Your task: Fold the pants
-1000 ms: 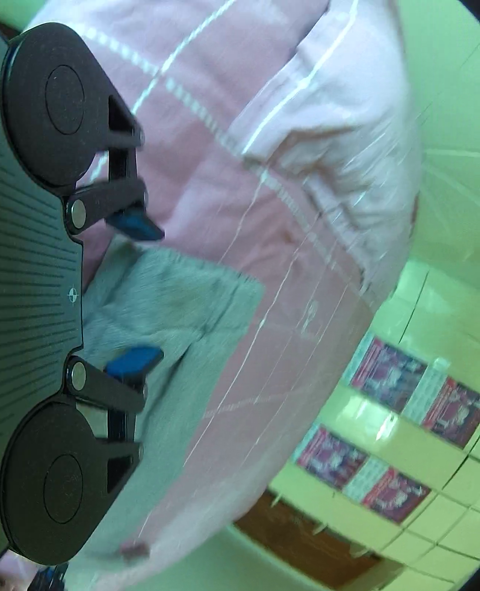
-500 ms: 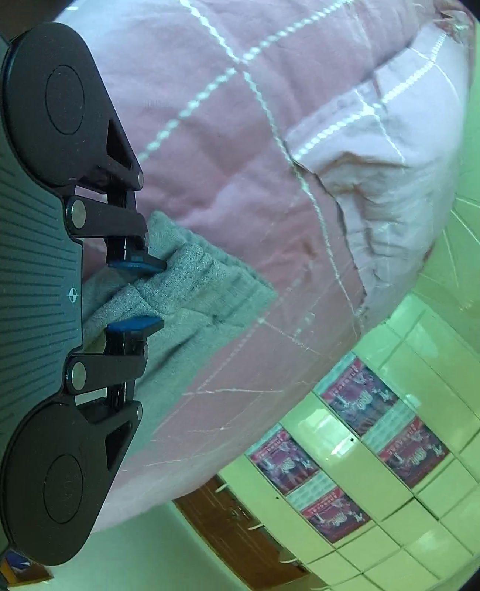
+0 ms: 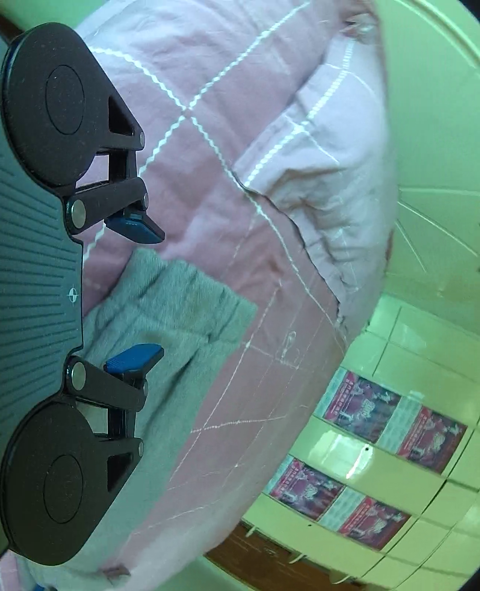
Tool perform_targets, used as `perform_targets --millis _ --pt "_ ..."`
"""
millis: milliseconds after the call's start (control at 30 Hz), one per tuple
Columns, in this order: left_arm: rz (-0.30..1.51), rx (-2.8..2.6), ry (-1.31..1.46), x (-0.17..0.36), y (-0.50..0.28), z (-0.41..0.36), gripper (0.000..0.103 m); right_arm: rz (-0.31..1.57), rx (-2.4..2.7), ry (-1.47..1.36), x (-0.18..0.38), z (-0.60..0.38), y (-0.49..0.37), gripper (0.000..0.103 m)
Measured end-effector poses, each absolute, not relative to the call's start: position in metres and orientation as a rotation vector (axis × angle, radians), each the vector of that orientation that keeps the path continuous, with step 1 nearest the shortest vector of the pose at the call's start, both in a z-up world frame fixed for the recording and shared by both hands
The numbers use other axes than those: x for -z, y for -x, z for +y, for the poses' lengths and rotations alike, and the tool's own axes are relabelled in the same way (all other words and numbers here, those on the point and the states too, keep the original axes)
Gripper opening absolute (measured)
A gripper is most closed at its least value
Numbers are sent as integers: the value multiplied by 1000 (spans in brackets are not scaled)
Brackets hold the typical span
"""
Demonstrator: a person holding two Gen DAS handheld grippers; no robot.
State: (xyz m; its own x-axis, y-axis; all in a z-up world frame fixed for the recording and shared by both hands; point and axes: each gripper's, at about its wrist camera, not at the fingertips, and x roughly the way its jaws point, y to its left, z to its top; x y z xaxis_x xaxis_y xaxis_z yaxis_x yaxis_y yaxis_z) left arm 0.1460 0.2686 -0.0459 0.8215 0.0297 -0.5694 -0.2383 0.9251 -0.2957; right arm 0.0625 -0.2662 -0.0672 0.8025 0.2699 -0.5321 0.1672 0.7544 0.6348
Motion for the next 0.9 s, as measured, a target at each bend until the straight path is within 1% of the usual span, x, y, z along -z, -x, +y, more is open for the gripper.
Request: perform_targets --millis 67,100,133,200,300,400,500,567,667,733,767,867,900 --pt "577 -141 293 37 -141 245 64 631 -41 -722 64 -273 -62 26" --pt "563 -152 267 34 -140 232 68 626 -27 -720 64 -276 -62 26" --pt "550 -163 248 31 -140 218 76 623 -19 -721 64 -280 -63 26" --pt "534 -145 248 31 -141 194 81 612 0 -739 64 -291 -65 26" --pt "585 -73 215 38 -149 153 82 579 61 -774 64 -313 -71 26" --pt "645 -26 123 49 -154 118 82 552 123 -809 65 -339 -83 26" --pt "646 12 75 48 -144 91 82 552 157 -828 69 -359 -101 26" --pt "644 37 112 45 -139 78 82 552 154 -850 73 -364 -110 26" --pt "666 55 67 50 -137 47 82 562 140 -859 81 -363 -121 26" --pt "690 29 -11 60 -135 26 89 564 125 -850 84 -361 -125 25" --pt "688 14 -51 63 -133 17 90 566 116 -841 85 -360 -127 25" --pt "692 -3 -67 60 -128 9 91 572 116 -829 88 -362 -131 18" --pt "696 4 -63 59 -127 9 91 584 116 -824 89 -363 -133 3"
